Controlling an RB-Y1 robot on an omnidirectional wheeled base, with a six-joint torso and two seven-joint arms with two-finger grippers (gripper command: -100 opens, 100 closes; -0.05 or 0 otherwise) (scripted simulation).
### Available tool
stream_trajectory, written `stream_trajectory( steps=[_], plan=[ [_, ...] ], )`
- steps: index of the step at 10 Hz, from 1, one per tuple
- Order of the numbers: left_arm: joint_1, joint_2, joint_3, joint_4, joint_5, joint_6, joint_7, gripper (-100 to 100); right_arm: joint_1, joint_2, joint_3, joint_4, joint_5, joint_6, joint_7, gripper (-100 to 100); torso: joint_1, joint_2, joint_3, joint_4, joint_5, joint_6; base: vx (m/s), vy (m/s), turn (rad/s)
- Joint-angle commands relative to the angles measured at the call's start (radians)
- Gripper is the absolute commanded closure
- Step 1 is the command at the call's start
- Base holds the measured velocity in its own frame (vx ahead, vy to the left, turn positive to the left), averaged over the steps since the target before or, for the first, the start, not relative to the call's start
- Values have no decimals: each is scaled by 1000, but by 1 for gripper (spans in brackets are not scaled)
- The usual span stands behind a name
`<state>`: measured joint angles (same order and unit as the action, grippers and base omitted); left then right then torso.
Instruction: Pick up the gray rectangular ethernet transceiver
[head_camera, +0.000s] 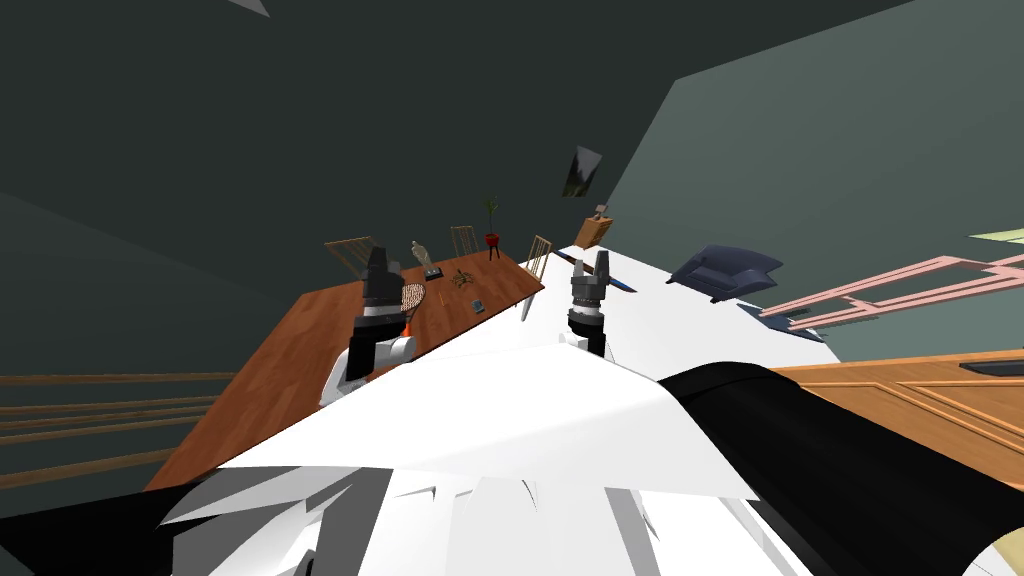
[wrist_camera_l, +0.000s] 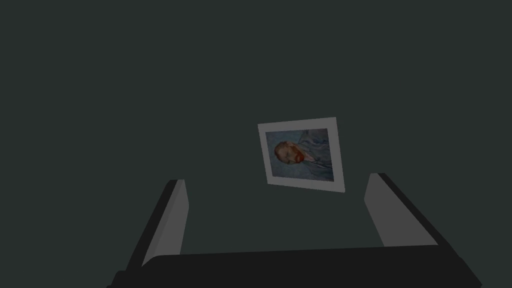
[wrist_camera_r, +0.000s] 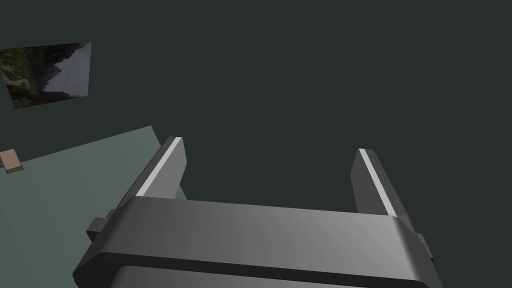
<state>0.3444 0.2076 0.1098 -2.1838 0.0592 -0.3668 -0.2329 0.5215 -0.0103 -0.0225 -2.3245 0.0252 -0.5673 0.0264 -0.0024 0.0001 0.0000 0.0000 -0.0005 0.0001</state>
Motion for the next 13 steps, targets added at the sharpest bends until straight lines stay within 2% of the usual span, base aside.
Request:
stream_trajectory(
  steps=[1,2,3,6,8,11,12,13],
  plan=[
    [-2,10,3,2,2,41,-9,-100,0,0,0,0,0,0,0,0,0,0,0,0,0,0,-4,-33,-14],
    [-24,33,14,28,8,78,-22,-100,0,0,0,0,0,0,0,0,0,0,0,0,0,0,-12,-42,-28],
    [-24,33,14,28,8,98,-22,-100,0,0,0,0,0,0,0,0,0,0,0,0,0,0,-8,-40,-11],
    [-70,75,38,82,22,181,-50,-100,0,0,0,0,0,0,0,0,0,0,0,0,0,0,-3,-43,-25],
    [-70,75,38,82,22,219,-50,-100,0,0,0,0,0,0,0,0,0,0,0,0,0,0,-2,-34,-5],
    [-119,113,64,141,36,317,-82,-100,0,0,0,0,0,0,0,0,0,0,0,0,0,0,-8,-40,-35],
    [-119,113,64,141,36,345,-82,-100,0,0,0,0,0,0,0,0,0,0,0,0,0,0,-2,-46,-17],
    [-145,131,76,172,45,375,-99,-100,0,0,0,0,0,0,0,0,0,0,0,0,0,0,-12,-49,-43]
  ],
)
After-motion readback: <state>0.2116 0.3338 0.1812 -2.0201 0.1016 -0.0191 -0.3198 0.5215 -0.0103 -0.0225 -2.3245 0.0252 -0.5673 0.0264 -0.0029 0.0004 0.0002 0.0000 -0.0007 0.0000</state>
